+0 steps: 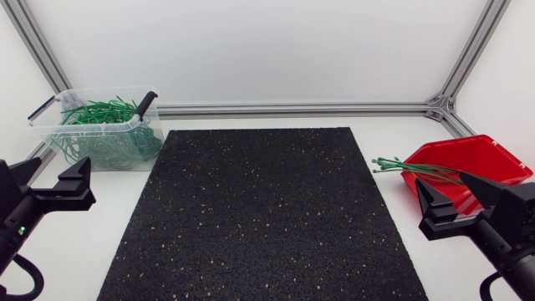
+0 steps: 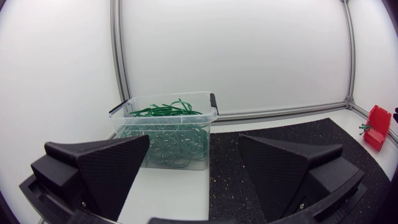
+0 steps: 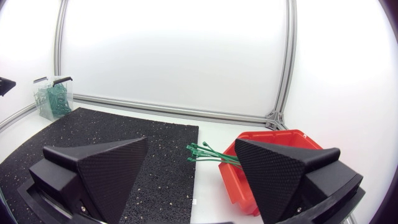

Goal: Take a green cable tie from the red box, thread the tail through the head to close it, then place it in the transparent bin on the left.

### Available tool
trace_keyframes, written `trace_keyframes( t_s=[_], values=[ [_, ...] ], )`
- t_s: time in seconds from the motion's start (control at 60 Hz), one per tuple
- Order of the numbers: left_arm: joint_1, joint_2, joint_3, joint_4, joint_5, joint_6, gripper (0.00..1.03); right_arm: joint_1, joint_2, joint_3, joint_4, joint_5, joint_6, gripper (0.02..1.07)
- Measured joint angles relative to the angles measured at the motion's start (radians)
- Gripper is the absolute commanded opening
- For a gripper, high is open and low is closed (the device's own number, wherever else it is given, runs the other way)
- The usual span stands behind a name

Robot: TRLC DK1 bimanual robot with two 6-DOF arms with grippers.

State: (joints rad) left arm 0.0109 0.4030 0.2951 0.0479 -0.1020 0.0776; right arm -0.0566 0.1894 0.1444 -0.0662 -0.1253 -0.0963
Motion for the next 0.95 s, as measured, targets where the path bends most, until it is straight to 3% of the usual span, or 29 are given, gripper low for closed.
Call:
trace_keyframes(
  t_s=[0.383,0.95],
  values=[
    [-0.001,-0.193,-0.135,-0.029,0.048,-0.026,1.0,0.05,-0.176,-0.121,0.05,0.116,0.071,1.03],
    [-0.001,-0.397,-0.254,-0.04,0.094,-0.056,1.0,0.05,-0.184,-0.121,0.052,0.116,0.074,1.03]
  ],
)
